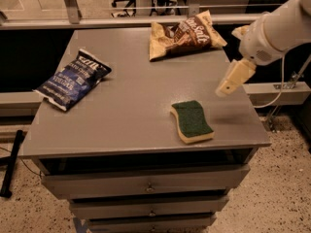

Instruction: Move brown chip bag near sponge

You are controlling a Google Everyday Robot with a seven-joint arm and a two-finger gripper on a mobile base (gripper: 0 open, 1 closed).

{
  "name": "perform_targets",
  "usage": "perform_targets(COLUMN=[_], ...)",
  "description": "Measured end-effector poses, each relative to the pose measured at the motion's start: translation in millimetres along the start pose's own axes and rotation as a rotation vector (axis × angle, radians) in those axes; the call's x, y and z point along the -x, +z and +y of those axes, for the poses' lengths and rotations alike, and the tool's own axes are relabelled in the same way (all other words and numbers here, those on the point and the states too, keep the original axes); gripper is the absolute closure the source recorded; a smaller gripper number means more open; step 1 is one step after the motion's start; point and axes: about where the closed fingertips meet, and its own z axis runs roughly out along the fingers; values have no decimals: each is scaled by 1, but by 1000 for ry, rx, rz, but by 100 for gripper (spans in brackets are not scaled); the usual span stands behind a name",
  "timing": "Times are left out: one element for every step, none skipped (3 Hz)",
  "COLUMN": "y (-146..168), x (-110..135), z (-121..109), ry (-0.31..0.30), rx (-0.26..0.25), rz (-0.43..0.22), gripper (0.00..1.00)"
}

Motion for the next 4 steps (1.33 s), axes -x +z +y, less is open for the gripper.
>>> perform_targets(y=[36,36,37,60], x=[30,30,30,41], z=[-54,-53,-50,-52], ry=[3,2,23,98], rx=[-123,-119,-124,-136], rz=[-147,-146,-151,-206], gripper=[0,0,0,0])
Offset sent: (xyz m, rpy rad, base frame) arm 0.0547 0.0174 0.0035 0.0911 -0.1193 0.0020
